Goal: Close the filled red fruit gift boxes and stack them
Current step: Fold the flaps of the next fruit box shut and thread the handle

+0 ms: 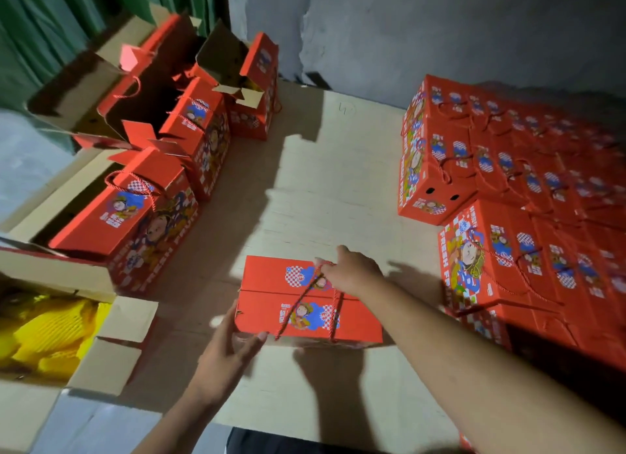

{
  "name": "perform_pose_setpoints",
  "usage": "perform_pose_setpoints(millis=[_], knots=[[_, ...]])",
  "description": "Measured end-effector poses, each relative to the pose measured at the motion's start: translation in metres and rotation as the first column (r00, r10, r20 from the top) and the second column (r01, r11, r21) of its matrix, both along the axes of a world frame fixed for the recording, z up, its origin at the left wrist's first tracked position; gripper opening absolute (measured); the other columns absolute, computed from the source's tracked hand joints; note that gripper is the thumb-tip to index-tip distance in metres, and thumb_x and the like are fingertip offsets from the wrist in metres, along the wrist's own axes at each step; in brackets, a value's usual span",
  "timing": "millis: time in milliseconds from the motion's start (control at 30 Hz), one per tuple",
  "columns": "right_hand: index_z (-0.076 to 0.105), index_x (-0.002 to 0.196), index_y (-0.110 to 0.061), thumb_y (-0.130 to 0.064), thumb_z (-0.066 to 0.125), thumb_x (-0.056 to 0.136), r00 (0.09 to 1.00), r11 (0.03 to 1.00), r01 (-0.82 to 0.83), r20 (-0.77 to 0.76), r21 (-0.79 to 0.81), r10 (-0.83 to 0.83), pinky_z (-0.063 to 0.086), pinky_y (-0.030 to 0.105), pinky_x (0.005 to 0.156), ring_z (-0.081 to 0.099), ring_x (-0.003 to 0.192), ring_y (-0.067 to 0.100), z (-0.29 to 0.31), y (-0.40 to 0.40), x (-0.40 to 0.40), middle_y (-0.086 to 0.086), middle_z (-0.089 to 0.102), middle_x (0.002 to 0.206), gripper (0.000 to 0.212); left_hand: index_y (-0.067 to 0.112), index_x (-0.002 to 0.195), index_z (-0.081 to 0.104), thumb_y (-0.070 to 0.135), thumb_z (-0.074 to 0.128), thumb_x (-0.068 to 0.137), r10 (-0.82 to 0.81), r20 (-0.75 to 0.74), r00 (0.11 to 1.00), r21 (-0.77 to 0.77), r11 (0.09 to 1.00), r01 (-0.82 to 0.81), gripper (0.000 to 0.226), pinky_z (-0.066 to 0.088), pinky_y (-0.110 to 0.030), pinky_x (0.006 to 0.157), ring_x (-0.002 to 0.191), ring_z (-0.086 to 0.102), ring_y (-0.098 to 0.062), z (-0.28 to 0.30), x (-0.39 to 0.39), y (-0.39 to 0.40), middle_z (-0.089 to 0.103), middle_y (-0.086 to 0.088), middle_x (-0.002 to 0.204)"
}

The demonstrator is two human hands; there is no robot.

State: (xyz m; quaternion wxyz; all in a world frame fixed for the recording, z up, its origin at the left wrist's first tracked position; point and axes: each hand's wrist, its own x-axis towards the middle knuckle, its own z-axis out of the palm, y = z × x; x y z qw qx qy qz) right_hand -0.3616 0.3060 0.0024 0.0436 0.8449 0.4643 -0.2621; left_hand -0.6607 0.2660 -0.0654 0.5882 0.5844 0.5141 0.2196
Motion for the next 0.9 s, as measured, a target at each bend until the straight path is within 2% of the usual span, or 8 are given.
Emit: perform_pose_setpoints(millis=[100, 167, 233, 367, 500, 633, 800, 900], knots=[[0.068, 0.12, -0.015, -0.076, 0.056, 0.09, 0.976, 0.998, 0.047, -0.211, -0.044, -0.055, 0.049, 0.034, 0.089, 0.066, 0.111, 0.03, 0.001, 0.02, 0.009, 0.007, 0.07, 0.119, 0.069, 0.053, 0.141, 0.048, 0.057, 0.073, 0.088, 0.058, -0.05, 0.997, 0.014, 0.998, -0.057, 0.059, 0.048, -0.032, 0.098, 0.118, 0.061, 0.009, -0.007, 0.001, -0.012, 0.068, 0.028, 0.127], [0.069, 0.114, -0.02, -0.044, 0.078, 0.09, 0.901, 0.983, 0.155, -0.422, 0.095, -0.101, 0.053, 0.034, 0.086, 0.067, 0.098, 0.024, -0.004, 0.025, 0.003, 0.006, 0.072, 0.116, 0.035, 0.053, 0.138, 0.049, 0.046, 0.073, 0.094, 0.095, -0.077, 0.993, 0.024, 0.995, -0.093, 0.05, 0.048, -0.029, 0.095, 0.116, 0.06, 0.013, -0.01, 0.005, -0.02, 0.068, 0.032, 0.123], [0.067, 0.109, -0.024, -0.015, 0.08, 0.087, 0.842, 0.958, 0.212, -0.534, 0.192, -0.079, 0.057, 0.037, 0.081, 0.071, 0.091, 0.023, -0.006, 0.025, -0.008, 0.009, 0.076, 0.108, 0.027, 0.056, 0.134, 0.051, 0.037, 0.074, 0.095, 0.133, -0.071, 0.989, 0.039, 0.991, -0.131, 0.048, 0.045, -0.021, 0.091, 0.112, 0.057, 0.02, -0.008, 0.009, -0.026, 0.068, 0.035, 0.119], [0.059, 0.102, -0.035, -0.01, 0.069, 0.091, 0.839, 0.893, 0.27, -0.543, 0.36, -0.035, 0.054, 0.022, 0.055, 0.07, 0.074, 0.02, 0.003, 0.012, -0.02, 0.005, 0.073, 0.095, 0.028, 0.052, 0.127, 0.058, 0.028, 0.076, 0.095, 0.175, -0.037, 0.984, -0.028, 0.984, -0.176, 0.043, 0.046, -0.023, 0.092, 0.108, 0.063, 0.017, -0.005, 0.015, -0.029, 0.072, 0.031, 0.115], [0.058, 0.115, -0.031, -0.012, 0.073, 0.093, 0.815, 0.882, 0.31, -0.576, 0.354, -0.055, 0.051, 0.032, 0.068, 0.066, 0.072, 0.018, 0.022, -0.011, -0.009, 0.006, 0.071, 0.091, 0.033, 0.063, 0.114, 0.057, 0.034, 0.079, 0.092, 0.187, -0.002, 0.982, -0.105, 0.977, -0.186, 0.042, 0.048, -0.018, 0.078, 0.096, 0.067, 0.015, -0.004, 0.018, -0.024, 0.072, 0.034, 0.105], [0.062, 0.126, -0.018, -0.002, 0.078, 0.089, 0.701, 0.875, 0.374, -0.712, 0.308, -0.049, 0.049, 0.022, 0.053, 0.054, 0.044, 0.009, 0.066, -0.026, -0.005, 0.01, 0.065, 0.082, 0.044, 0.058, 0.114, 0.058, 0.044, 0.075, 0.094, 0.224, 0.002, 0.975, -0.107, 0.969, -0.223, 0.03, 0.058, -0.04, 0.086, 0.097, 0.071, -0.004, -0.002, 0.029, -0.016, 0.073, 0.027, 0.101], [0.072, 0.119, -0.028, 0.0, 0.074, 0.08, 0.791, 0.92, 0.244, -0.611, 0.306, -0.006, 0.039, 0.018, 0.046, 0.048, 0.043, 0.01, 0.114, -0.032, -0.016, 0.006, 0.06, 0.075, 0.048, 0.038, 0.129, 0.054, 0.046, 0.076, 0.089, 0.195, 0.057, 0.979, -0.089, 0.978, -0.19, 0.046, 0.058, -0.048, 0.087, 0.097, 0.073, -0.025, 0.011, 0.051, 0.008, 0.076, 0.004, 0.111], [0.078, 0.106, -0.028, -0.004, 0.072, 0.081, 0.763, 0.865, 0.385, -0.638, 0.322, -0.102, 0.037, 0.018, 0.044, 0.042, 0.04, 0.009, 0.127, -0.042, -0.012, 0.003, 0.06, 0.071, 0.035, 0.038, 0.141, 0.05, 0.038, 0.072, 0.097, 0.121, 0.122, 0.985, -0.104, 0.989, -0.108, 0.049, 0.056, -0.036, 0.085, 0.107, 0.071, -0.009, 0.02, 0.073, 0.012, 0.075, 0.014, 0.119]])
